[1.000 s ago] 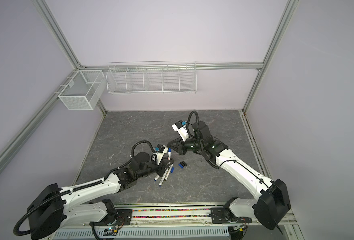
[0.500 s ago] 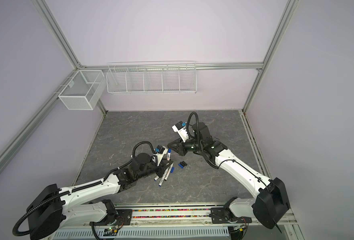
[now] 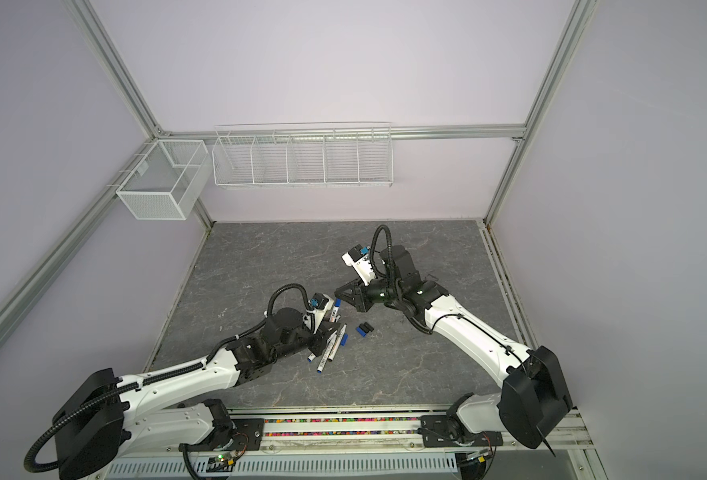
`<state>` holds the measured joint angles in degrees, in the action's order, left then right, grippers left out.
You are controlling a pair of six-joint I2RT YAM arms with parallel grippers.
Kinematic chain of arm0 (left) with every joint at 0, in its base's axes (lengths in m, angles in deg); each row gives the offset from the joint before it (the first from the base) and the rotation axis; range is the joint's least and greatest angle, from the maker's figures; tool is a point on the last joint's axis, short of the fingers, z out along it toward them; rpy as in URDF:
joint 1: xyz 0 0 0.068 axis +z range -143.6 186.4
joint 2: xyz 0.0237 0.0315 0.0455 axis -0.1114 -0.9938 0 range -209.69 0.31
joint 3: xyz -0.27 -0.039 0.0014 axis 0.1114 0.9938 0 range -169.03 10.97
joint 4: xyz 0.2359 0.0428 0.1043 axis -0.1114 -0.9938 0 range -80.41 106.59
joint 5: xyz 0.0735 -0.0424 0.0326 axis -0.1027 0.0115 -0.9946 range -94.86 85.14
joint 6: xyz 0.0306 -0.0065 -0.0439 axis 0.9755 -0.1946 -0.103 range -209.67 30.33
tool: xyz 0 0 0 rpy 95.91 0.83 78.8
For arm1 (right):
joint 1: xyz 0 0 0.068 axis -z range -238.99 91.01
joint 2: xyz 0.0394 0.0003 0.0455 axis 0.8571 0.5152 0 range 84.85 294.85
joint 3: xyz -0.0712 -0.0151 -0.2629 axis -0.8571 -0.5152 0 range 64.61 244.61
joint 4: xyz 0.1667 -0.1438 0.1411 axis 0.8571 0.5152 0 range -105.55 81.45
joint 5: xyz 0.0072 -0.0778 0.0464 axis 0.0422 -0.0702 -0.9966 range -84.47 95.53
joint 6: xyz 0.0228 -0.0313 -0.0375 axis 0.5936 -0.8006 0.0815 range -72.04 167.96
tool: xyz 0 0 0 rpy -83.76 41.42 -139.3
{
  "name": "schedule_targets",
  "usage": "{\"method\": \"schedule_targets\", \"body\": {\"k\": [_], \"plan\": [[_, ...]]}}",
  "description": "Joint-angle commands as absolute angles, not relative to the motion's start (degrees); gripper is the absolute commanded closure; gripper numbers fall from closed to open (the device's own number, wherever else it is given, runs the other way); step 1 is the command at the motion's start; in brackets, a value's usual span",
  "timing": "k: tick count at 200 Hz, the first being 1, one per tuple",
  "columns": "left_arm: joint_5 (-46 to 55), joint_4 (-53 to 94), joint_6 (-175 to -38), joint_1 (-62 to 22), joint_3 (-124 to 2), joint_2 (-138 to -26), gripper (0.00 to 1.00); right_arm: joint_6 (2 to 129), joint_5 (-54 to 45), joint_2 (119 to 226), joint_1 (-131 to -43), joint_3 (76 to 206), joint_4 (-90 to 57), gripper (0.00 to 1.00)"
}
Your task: Insert the pens into the pen caps
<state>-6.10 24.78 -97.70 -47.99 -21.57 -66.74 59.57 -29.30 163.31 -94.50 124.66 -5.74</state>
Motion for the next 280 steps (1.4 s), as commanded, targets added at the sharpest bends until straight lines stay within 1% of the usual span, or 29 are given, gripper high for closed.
{"method": "schedule_targets", "body": {"k": [1,50,75,114,145,180,213,240,280], "plan": [[-11.7,47.6,-99.6,-46.3,-27.7,-62.1,1.00,59.0,-31.9,166.6,-95.2,120.2,13.9,0.86],[-12.7,53.3,-99.8,-46.3,-28.7,-63.7,1.00,57.9,-31.6,168.5,-97.3,119.0,14.8,0.86],[-14.7,55.9,-99.8,-46.3,-29.9,-64.4,1.00,58.7,-33.5,168.4,-97.6,117.2,12.9,0.87],[-15.5,56.5,-100.5,-46.2,-30.1,-64.4,1.00,61.9,-36.0,165.7,-94.2,115.3,7.8,0.87],[-15.8,57.4,-101.7,-46.2,-29.0,-64.6,1.00,60.6,-35.0,167.8,-94.4,116.0,10.8,0.87],[-16.5,58.7,-102.6,-45.2,-30.1,-65.8,1.00,57.8,-32.6,168.8,-98.2,116.1,14.0,0.87],[-14.2,58.6,-102.1,-43.5,-32.8,-67.9,1.00,58.6,-35.0,167.9,-98.5,115.3,12.2,0.88],[-12.3,59.0,-102.3,-42.5,-34.4,-69.2,1.00,60.6,-38.0,166.3,-95.6,113.6,9.2,0.89],[-9.7,59.7,-102.4,-40.6,-37.1,-71.0,1.00,58.2,-34.5,169.4,-96.2,114.6,14.7,0.89]]}}
